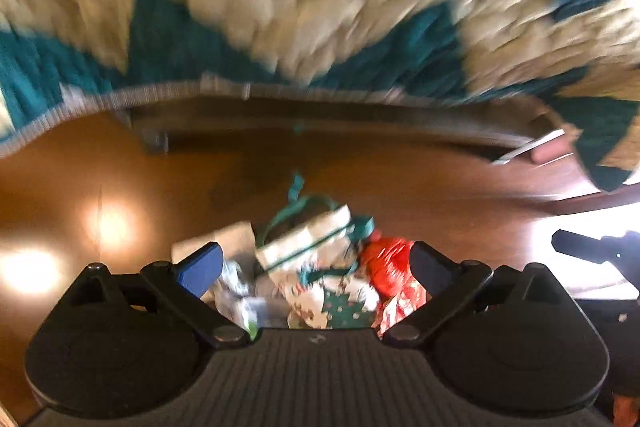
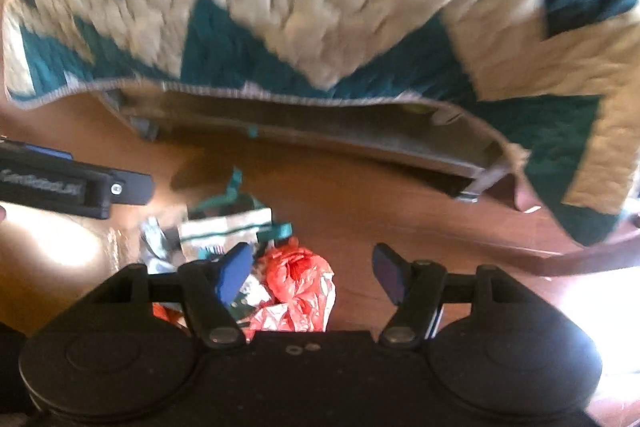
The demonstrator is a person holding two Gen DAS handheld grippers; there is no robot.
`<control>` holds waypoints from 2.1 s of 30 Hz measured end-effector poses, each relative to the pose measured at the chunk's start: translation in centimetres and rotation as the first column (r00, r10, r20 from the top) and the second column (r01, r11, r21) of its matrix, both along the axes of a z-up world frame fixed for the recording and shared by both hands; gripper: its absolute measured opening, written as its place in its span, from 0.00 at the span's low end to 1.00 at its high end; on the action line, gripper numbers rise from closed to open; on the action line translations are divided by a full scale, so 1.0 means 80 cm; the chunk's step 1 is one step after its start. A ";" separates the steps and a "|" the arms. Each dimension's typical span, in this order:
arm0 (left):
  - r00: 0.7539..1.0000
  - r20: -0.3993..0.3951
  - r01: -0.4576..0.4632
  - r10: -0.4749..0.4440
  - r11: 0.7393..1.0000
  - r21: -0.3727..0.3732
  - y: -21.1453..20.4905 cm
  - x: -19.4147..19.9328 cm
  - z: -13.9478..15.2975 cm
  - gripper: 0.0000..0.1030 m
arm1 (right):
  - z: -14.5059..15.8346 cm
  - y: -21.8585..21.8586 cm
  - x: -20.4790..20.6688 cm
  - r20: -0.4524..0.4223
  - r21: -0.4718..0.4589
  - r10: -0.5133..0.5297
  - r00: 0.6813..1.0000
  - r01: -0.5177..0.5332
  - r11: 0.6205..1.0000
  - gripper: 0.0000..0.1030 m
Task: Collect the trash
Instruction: 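Move both tools back down toward the remaining trash pile, then grasp white tote bag handle with left tool while right tool grasps red plastic bag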
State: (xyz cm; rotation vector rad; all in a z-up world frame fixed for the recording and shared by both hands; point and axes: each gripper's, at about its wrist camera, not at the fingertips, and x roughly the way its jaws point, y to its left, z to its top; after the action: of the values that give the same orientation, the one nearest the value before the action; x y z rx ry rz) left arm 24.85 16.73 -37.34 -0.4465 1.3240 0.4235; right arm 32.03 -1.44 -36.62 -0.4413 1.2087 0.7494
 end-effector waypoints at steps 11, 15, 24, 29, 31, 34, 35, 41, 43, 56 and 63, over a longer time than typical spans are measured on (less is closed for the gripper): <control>0.970 -0.204 -0.169 0.131 0.969 -0.180 0.045 0.004 -0.164 0.97 | -0.146 0.031 0.020 -0.189 -0.086 0.038 0.981 -0.055 0.995 0.64; 0.961 -0.251 -0.165 0.113 0.967 -0.197 0.039 0.006 -0.200 0.97 | -0.175 0.042 0.017 -0.213 -0.092 0.051 0.976 -0.072 0.993 0.64; 0.960 -0.258 -0.174 0.111 0.956 -0.235 0.034 0.012 -0.237 0.97 | -0.220 0.055 0.015 -0.233 -0.116 0.050 0.971 -0.078 0.990 0.64; 0.956 -0.277 -0.166 0.097 0.957 -0.236 0.032 0.020 -0.252 0.76 | -0.238 0.058 0.015 -0.243 -0.135 0.038 0.969 -0.073 0.988 0.64; 0.950 -0.299 -0.162 0.090 0.960 -0.226 0.031 0.023 -0.259 0.67 | -0.244 0.059 0.017 -0.251 -0.150 0.026 0.968 -0.066 0.986 0.63; 0.952 -0.292 -0.162 0.093 0.961 -0.223 0.032 0.023 -0.260 0.54 | -0.247 0.057 0.022 -0.255 -0.150 0.005 0.967 -0.045 0.988 0.62; 0.952 -0.291 -0.160 0.092 0.962 -0.220 0.032 0.023 -0.259 0.47 | -0.248 0.055 0.024 -0.257 -0.153 -0.004 0.966 -0.036 0.988 0.62; 0.957 -0.268 -0.180 0.114 0.955 -0.237 0.037 0.021 -0.254 0.12 | -0.240 0.044 0.034 -0.268 -0.180 -0.057 0.962 0.008 0.984 0.44; 0.962 -0.251 -0.173 0.110 0.953 -0.248 0.035 0.022 -0.247 0.10 | -0.232 0.042 0.033 -0.255 -0.193 -0.053 0.966 0.003 0.981 0.43; 0.993 -0.121 -0.018 -0.007 0.978 -0.207 -0.003 0.021 -0.134 0.05 | -0.095 0.025 0.044 -0.151 -0.168 -0.013 0.988 -0.013 0.986 0.41; 0.995 -0.070 0.056 -0.065 0.990 -0.127 -0.016 0.005 -0.049 0.05 | -0.002 -0.006 0.033 -0.061 -0.153 0.046 0.997 -0.055 0.987 0.41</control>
State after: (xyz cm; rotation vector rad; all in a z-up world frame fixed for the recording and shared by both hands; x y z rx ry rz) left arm 25.22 15.45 -41.28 -0.4972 1.4372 0.3095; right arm 34.65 -1.91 -36.76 -0.5833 1.3194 0.7181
